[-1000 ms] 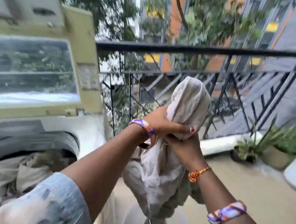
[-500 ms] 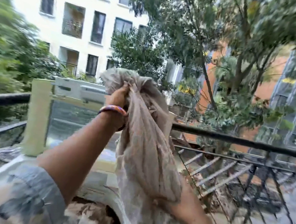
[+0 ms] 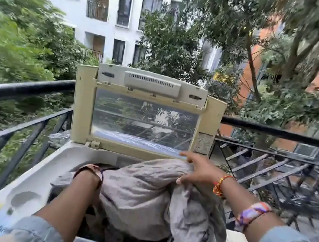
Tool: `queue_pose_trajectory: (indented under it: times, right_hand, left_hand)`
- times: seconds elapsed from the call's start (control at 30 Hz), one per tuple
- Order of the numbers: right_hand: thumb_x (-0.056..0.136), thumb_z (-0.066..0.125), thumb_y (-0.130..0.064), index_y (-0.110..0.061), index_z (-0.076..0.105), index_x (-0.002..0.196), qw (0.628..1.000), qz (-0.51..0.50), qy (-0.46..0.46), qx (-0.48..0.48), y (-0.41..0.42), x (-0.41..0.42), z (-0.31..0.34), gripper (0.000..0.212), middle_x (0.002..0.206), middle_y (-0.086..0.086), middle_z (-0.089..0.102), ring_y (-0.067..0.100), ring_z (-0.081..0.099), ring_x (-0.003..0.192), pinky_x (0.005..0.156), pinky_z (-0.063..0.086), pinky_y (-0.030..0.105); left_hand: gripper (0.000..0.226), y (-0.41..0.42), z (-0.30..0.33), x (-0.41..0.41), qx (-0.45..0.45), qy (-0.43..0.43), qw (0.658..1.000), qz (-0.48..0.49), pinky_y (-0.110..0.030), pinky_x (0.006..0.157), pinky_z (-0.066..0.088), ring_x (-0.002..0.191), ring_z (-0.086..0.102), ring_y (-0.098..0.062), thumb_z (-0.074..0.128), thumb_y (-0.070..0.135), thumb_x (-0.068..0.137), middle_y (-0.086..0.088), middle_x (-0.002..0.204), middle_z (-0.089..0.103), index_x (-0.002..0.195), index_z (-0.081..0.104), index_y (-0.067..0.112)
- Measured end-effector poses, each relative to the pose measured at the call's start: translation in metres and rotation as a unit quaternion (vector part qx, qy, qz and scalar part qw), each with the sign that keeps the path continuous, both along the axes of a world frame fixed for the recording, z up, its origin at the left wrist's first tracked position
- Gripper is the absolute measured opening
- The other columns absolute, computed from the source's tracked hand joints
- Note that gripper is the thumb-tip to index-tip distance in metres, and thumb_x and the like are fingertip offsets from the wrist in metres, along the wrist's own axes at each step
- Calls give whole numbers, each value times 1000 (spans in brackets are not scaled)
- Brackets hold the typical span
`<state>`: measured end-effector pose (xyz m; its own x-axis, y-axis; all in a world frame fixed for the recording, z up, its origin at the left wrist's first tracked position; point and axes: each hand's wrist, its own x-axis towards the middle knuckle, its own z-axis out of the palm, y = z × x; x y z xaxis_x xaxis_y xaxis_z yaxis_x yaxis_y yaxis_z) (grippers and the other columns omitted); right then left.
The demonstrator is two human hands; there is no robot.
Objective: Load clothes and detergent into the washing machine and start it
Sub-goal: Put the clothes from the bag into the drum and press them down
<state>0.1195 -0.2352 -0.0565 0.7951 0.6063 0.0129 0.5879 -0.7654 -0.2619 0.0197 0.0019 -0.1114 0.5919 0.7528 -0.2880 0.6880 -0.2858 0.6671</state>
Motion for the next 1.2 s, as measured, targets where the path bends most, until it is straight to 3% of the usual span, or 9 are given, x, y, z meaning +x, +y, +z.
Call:
queue_pose_trajectory:
  times: [0.07,0.17,0.3,0.43,0.6,0.8,0.9,1.07,1.2]
  right_hand:
    - [76,75,-26,-18,42,136,997,2,75,-4,-4,-2,-9,69,131,6,53,19,51,119,97,38,23]
    - [76,74,-23,-16,53,127,994,-12,100,45,-14,3,-14,56,117,5,62,15,57,104,88,44,23]
    - [80,70,-17,-14,60,119,991,-47,90,88,-38,9,-21,40,106,3,65,17,60,99,85,49,26]
    - [80,69,-15,-15,63,114,984,-85,91,126,-76,20,-36,34,100,4,68,18,63,92,81,52,29]
    - [78,72,-17,-15,67,108,974,-138,102,150,-135,33,-69,31,96,4,70,20,65,91,85,53,32]
    - [75,71,-9,-11,66,107,961,-169,171,137,-190,41,-127,33,71,-9,61,13,61,75,66,43,16]
    - [71,77,-17,-9,49,130,952,-177,222,114,-194,39,-160,66,90,-2,61,11,59,85,73,44,16]
    - [55,76,-51,-15,-5,147,954,-150,233,118,-163,26,-213,128,145,13,33,28,36,135,107,39,37]
    - [80,62,-24,-3,-27,141,945,-192,238,119,-132,15,-228,110,154,22,-3,32,7,145,113,20,29]
  left_hand:
    - [50,-4,-12,-5,21,89,994,-59,-30,109,36,138,35,-22,43,16,96,-9,152,31,143,31,3]
    - [41,-11,-11,2,-11,-2,999,-45,-24,98,41,132,43,-21,39,13,98,-9,145,42,137,41,2]
    - [40,-38,15,36,-282,-161,946,4,-32,106,28,129,39,-26,37,8,99,-13,145,36,135,38,-7]
    - [47,-87,37,61,-307,-156,936,-77,-32,109,29,135,35,-27,47,15,95,-14,147,35,137,37,-2]
    - [36,-152,38,101,-58,-71,951,-294,-22,74,41,96,52,-21,63,30,85,-16,113,58,110,57,5]
    - [89,-221,-22,125,317,176,753,-549,-43,109,31,136,31,-39,55,54,76,-20,153,21,147,16,19]
    - [96,-231,-52,133,279,192,792,-507,-57,113,14,140,8,-50,63,56,74,-19,156,-8,147,4,38]
    - [56,-236,-65,127,248,22,876,-414,-44,103,43,123,41,-37,66,44,73,-11,136,30,125,48,36]
    - [33,-232,-58,123,270,-56,869,-412,-34,96,48,105,59,-28,55,21,86,-9,126,46,118,58,26]
